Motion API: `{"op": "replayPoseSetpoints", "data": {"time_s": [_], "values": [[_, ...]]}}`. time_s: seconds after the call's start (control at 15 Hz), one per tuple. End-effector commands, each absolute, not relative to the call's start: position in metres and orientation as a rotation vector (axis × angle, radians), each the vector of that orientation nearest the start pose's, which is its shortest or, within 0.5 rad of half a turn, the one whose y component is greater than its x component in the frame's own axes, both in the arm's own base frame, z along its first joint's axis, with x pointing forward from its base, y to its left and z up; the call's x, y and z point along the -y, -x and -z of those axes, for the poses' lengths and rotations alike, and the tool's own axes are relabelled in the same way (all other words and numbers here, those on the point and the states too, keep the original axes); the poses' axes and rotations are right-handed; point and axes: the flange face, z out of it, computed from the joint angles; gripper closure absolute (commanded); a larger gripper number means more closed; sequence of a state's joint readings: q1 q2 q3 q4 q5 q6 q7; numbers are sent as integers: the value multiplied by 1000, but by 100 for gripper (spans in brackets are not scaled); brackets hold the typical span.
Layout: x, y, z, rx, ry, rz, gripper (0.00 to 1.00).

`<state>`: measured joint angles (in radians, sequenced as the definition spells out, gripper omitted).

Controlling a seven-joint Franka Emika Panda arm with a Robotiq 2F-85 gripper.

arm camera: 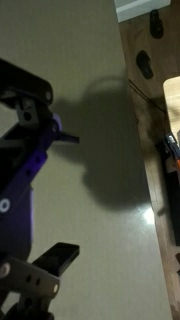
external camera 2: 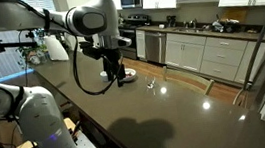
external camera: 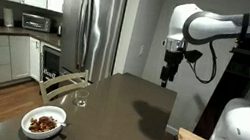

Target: Pick up the spoon, scoop some contents from the bowl and put them in the white cup.

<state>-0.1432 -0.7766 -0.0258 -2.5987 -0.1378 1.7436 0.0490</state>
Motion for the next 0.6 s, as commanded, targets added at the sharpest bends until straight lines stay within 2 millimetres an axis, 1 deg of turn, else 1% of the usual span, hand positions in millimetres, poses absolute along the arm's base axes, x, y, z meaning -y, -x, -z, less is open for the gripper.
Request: {"op": "replayPoseSetpoints", "data": {"time_s": [0.0, 0.4, 0.53], "values": [[65, -303, -488, -294, 3237, -139, 0], [65, -303, -488, -294, 3237, -139, 0], [59, -311, -481, -291, 3213, -137, 0]]}}
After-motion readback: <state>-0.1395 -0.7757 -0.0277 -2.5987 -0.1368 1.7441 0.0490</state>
